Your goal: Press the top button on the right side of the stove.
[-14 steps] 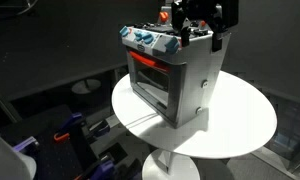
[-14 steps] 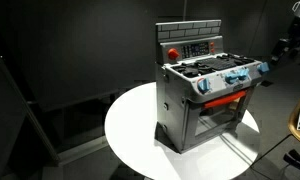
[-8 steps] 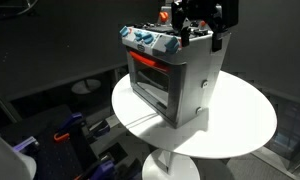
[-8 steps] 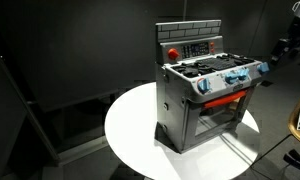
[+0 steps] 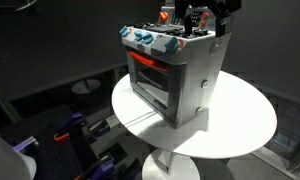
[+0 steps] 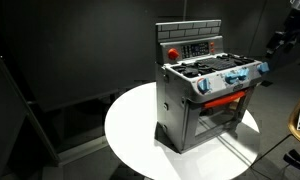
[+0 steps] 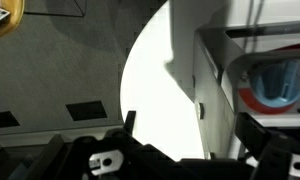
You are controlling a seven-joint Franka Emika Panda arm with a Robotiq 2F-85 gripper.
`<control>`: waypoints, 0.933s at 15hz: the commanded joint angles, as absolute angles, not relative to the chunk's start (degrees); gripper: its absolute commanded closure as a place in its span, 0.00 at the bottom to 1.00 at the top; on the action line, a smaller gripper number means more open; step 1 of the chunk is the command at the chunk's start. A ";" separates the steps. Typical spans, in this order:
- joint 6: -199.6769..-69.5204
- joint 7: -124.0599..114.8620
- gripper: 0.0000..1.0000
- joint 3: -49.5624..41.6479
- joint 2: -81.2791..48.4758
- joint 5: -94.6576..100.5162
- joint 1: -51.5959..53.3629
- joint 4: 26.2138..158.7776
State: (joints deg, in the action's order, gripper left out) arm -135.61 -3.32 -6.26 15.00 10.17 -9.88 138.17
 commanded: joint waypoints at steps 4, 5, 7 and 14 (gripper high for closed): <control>-136.05 -3.96 0.00 -5.37 12.24 4.81 -6.78 130.31; -136.44 -4.23 0.00 -5.20 11.47 4.45 -6.48 129.32; -137.78 -5.11 0.00 -4.81 9.67 4.48 -6.15 127.61; -147.43 -10.70 0.00 -3.40 1.06 6.14 -5.49 123.48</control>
State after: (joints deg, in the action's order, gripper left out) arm -144.89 -7.91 -3.86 4.81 5.39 -5.85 126.69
